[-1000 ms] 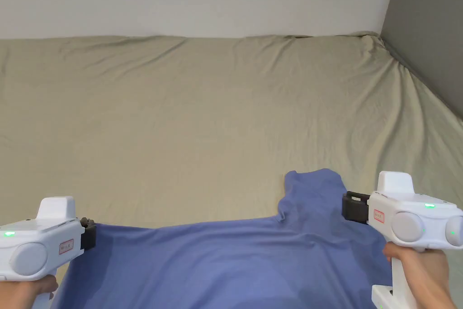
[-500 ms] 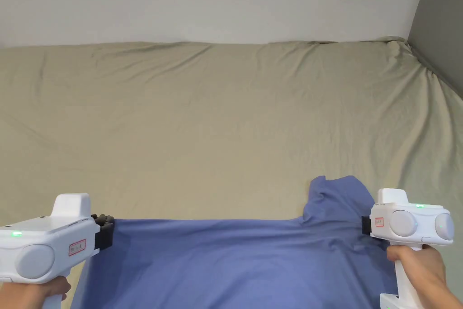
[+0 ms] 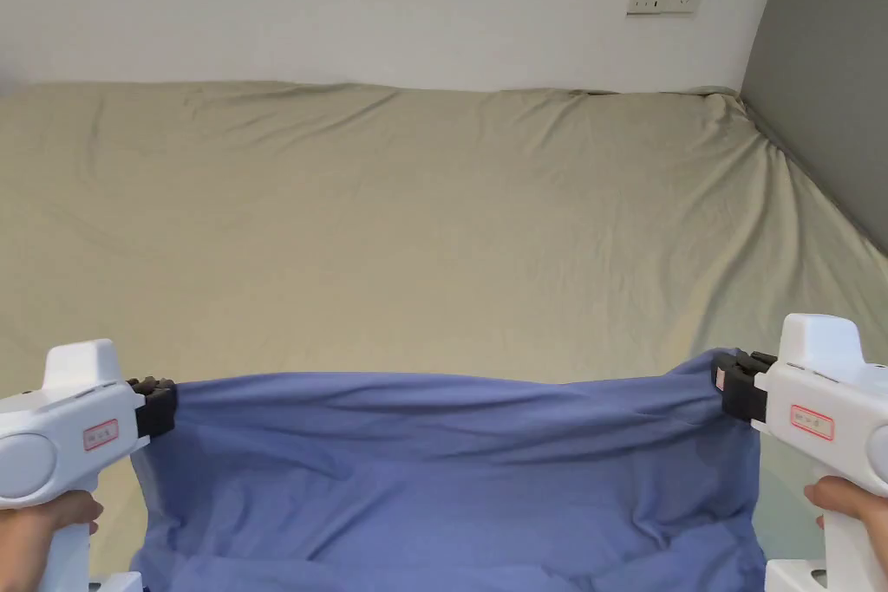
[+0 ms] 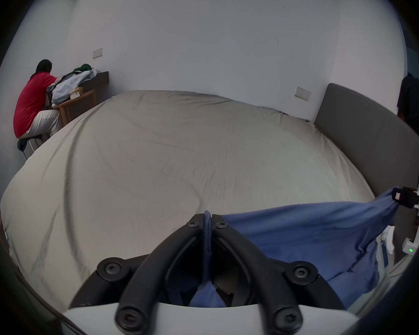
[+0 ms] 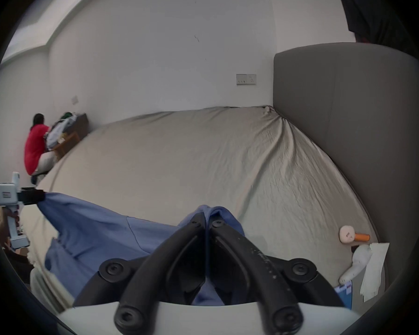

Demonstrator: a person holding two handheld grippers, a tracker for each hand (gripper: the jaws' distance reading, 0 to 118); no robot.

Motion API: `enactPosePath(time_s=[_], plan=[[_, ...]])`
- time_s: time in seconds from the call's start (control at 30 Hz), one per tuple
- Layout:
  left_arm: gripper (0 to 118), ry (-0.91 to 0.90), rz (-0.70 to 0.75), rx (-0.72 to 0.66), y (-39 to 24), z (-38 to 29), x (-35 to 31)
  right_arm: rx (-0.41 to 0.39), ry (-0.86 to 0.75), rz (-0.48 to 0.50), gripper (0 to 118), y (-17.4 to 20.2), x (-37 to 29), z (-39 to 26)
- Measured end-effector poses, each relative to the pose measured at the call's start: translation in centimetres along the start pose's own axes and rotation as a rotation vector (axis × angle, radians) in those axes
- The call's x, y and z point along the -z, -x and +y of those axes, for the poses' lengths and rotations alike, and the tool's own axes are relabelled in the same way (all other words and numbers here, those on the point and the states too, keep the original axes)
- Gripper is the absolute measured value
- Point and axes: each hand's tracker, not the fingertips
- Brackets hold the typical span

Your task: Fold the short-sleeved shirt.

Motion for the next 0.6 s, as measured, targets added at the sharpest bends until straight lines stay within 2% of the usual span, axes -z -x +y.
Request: enactPosePath(time_s=[0.17, 0.3, 0.53, 0.6], plan=[[4, 0.014, 0.013, -0.044, 1.8, -3.9, -4.5, 0.058, -0.006, 0.039, 3, -0.5, -5.8, -4.6], [4, 0.065, 0.024, -0.069, 2.3, -8.1, -6.7, 0.106, 0.037, 0.044, 3, -0.7, -7.9, -9.0], [4, 0.202, 0.087, -0.038, 2.3, -15.5, -5.9, 0.162, 0.176, -0.040, 3, -1.0, -7.3, -16.9], [4, 0.243, 0.105, -0.018, 2.3, -17.0, -5.2, 0.162, 0.218, -0.094, 3, -1.0, -6.4, -18.7]])
